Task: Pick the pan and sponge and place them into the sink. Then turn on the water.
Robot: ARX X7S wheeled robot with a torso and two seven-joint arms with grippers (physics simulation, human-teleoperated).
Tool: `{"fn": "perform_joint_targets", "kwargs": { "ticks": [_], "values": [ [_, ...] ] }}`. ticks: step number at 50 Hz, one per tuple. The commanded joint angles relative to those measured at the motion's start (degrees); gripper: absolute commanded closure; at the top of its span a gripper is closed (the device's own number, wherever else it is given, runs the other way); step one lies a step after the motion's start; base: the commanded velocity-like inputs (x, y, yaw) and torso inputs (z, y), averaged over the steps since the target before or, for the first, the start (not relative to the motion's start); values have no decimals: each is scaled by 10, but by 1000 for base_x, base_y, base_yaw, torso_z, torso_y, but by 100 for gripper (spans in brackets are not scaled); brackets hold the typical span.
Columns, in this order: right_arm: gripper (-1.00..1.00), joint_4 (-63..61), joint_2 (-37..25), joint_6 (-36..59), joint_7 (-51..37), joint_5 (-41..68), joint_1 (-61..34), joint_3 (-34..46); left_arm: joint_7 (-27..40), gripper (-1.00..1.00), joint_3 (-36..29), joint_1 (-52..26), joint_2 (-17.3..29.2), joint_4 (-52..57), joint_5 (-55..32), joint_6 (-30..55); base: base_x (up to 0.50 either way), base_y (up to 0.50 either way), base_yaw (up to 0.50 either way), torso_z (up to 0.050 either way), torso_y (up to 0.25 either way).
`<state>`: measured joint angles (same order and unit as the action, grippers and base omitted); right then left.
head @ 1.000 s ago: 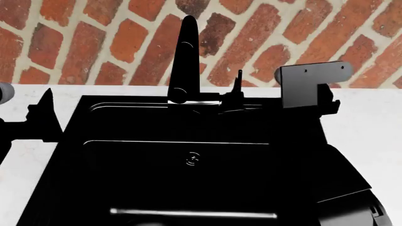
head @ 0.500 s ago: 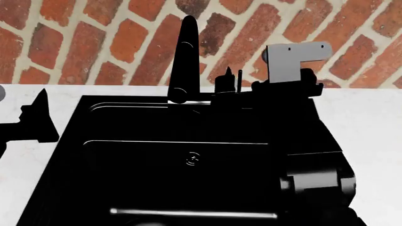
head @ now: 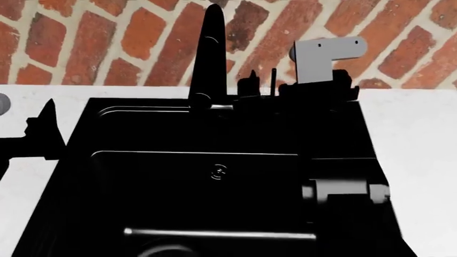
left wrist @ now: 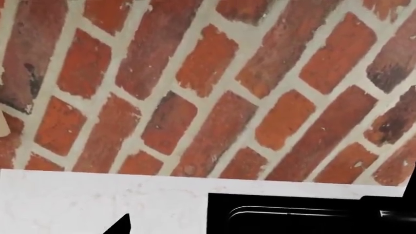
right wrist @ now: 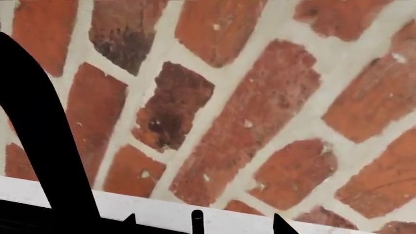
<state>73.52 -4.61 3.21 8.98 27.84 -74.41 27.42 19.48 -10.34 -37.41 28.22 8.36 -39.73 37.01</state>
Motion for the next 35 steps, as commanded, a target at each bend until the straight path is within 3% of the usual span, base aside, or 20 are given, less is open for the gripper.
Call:
{"fn": "perform_joint_targets", "kwargs": {
  "ticks": [1, 14, 27, 35],
  "values": [
    [-100, 14, 11, -1, 5, -51, -11, -51, 1, -100, -2, 0, 0, 0, 2, -2, 0, 0, 0, 0, -84],
    [-100, 13, 13, -9, -1, -94, -20, -85, 7, -100, 22, 3, 18, 39, -31, 17, 0, 0, 0, 0, -43],
    [-100, 14, 17, -1, 5, -121, -24, -118, 19, -100, 33, -64, 37, 56, -77, 89, 0, 0, 0, 0, 0],
    [-100, 14, 21, 16, 2, -131, -21, -155, 8, -100, 17, -62, 41, 58, -66, 84, 0, 0, 0, 0, 0]
  ]
}}
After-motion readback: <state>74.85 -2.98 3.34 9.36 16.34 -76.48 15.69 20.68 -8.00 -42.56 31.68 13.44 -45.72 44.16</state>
